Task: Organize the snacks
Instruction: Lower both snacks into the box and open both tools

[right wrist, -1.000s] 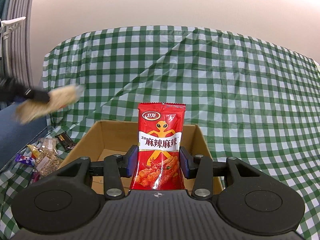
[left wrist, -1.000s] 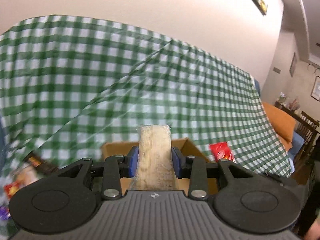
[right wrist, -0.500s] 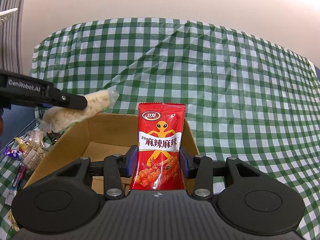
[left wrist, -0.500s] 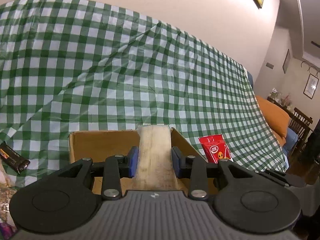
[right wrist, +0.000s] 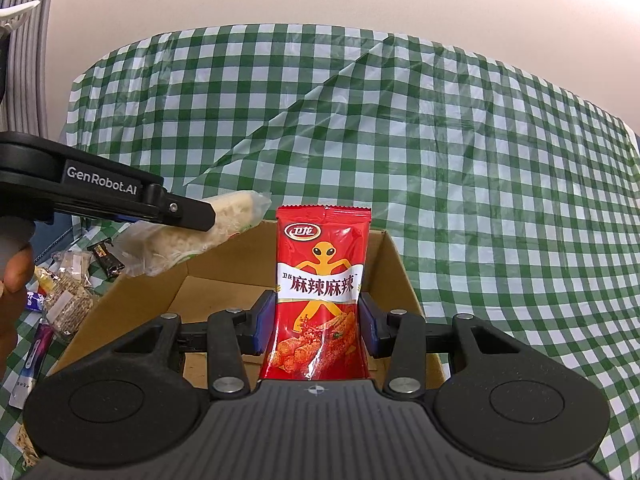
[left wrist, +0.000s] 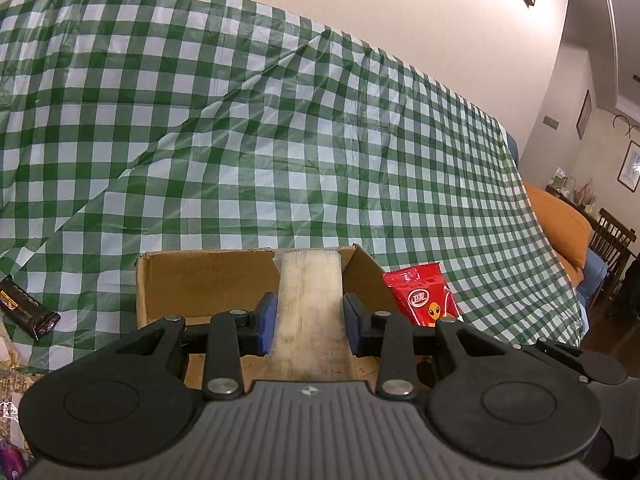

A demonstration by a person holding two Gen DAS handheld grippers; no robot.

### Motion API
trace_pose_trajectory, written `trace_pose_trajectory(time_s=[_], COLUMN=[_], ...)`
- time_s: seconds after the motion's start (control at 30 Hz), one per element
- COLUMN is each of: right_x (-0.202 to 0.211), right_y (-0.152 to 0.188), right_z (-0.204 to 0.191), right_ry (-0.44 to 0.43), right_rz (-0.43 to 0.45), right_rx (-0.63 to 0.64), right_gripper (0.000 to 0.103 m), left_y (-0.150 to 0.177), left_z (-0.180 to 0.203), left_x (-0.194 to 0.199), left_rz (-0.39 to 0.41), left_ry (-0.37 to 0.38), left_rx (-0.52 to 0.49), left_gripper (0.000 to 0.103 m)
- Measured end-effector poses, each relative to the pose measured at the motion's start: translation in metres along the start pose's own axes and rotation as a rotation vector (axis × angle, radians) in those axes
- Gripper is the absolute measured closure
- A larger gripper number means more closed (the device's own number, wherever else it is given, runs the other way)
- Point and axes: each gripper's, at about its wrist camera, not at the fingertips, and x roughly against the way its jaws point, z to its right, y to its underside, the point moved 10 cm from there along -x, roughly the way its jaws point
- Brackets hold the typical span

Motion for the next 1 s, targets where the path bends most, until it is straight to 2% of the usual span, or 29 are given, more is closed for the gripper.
trace_pose_trajectory(time_s=[1.0], right_x=[0.0000], right_y=[0.0021], right_z=[0.0009], right_ry=[0.003], right_rz=[0.001], right_rx=[0.003], right_gripper=[0.058], left_y=[-0.0072], left_z=[-0.0001], left_x=[-0.0008], left_rz=[0.013], left_ry=[0.001], left_rx=[0.009], left_gripper=[0.064])
